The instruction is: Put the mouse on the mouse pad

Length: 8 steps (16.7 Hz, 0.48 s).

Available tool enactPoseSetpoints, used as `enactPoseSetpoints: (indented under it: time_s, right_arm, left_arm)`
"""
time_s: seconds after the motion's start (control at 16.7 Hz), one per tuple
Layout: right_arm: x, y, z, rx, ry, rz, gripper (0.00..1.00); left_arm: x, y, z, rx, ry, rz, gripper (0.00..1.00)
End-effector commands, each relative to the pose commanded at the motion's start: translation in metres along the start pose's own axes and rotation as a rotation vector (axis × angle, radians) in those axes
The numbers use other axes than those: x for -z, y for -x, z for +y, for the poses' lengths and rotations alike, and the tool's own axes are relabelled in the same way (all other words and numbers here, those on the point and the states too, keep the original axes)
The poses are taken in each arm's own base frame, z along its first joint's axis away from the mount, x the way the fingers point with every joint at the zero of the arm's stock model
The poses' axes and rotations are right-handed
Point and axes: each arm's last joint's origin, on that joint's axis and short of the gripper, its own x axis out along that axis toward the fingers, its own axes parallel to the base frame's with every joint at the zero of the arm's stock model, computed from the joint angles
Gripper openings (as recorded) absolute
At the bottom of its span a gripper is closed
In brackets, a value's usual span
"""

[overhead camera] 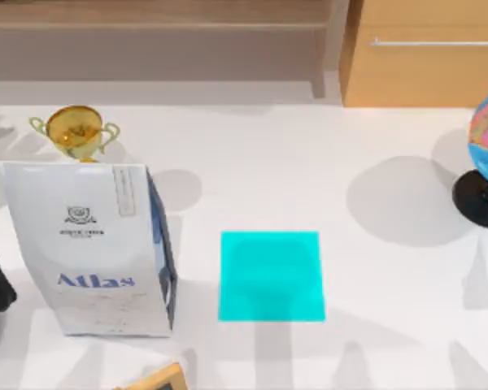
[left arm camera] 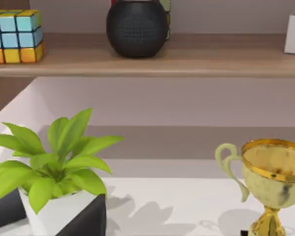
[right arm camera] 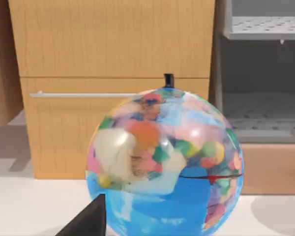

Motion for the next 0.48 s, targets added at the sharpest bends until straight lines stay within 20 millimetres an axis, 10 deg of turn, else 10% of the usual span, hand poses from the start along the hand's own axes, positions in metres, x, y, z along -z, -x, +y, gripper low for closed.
enactPoseSetpoints:
  time_s: [0.48]
  right_arm:
    - [0.000, 0.000, 0.000, 0.000, 0.000, 0.000, 1.00]
  left_arm:
    - [-0.046, -0.001, 0.007, -0.040, -0.164, 0.121, 1.00]
